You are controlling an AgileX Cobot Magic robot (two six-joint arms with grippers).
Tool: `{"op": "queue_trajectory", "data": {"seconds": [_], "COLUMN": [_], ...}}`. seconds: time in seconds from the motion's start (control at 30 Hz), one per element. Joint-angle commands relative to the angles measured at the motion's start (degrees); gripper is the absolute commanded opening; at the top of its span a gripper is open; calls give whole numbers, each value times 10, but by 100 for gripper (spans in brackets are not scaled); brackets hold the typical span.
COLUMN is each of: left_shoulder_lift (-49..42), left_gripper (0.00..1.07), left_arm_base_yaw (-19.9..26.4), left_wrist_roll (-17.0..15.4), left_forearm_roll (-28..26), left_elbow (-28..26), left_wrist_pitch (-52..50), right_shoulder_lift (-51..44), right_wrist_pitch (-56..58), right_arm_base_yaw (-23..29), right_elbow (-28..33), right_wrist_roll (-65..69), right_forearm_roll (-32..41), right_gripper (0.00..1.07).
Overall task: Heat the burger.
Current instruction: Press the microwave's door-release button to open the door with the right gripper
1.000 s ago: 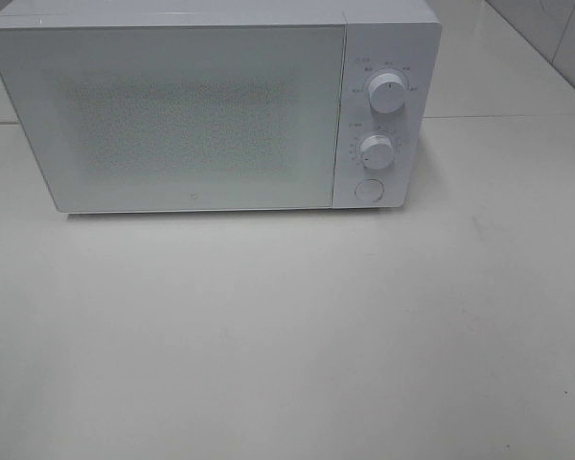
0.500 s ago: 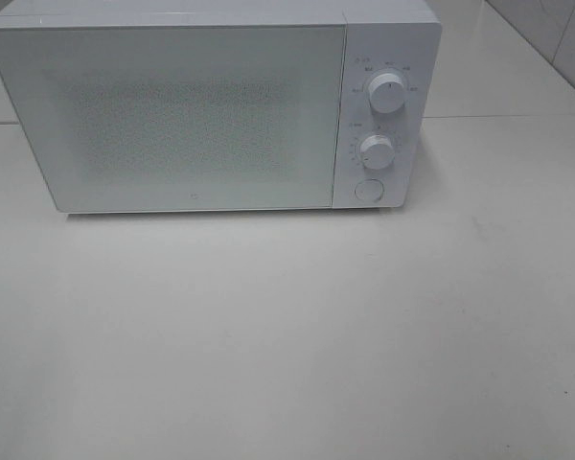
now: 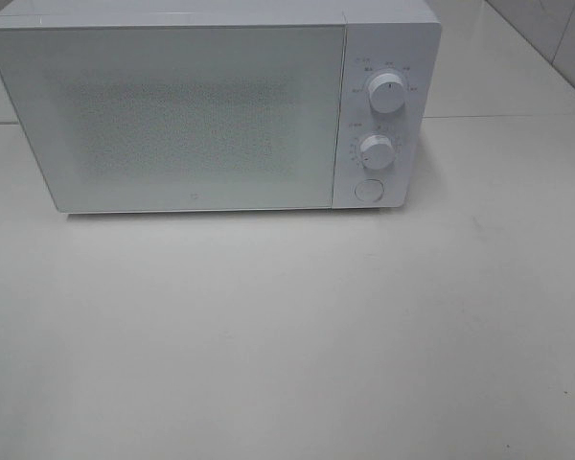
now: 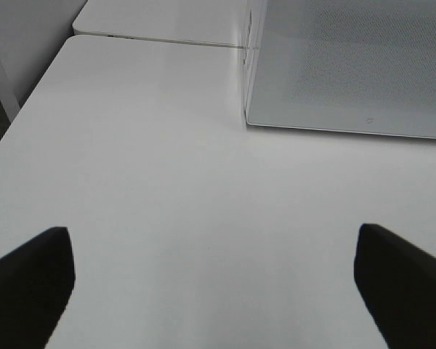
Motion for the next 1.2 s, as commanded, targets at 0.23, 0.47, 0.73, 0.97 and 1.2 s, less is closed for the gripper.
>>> {"op": "queue_trajectory", "data": {"seconds": [0.23,0.47,0.73,0.97,1.2], "left_shoulder_lift": [-12,-12,-12,-12,-12], "left_gripper": [102,102,102,102,102], "left_arm_base_yaw": [2,2,2,2,2], "left_wrist_roll": [1,1,1,1,1], "left_forearm_roll": [-1,-1,-1,-1,-1], "left_elbow": [2,2,2,2,2], "left_wrist_pitch": [-3,-3,-3,-3,-3], "right_shoulder_lift": [101,220,346,436,537], "right_wrist_pitch": [-125,-239,-344,-416,-527], "right_arm_base_yaw": [-5,-5,-5,-5,-3], "right_elbow": [-4,15,19,19,19], "right_wrist_roll": [-8,-8,-8,-7,-1], "right_forearm_roll": [-2,-2,-2,2,2], "right_gripper": [68,68,68,68,68]}}
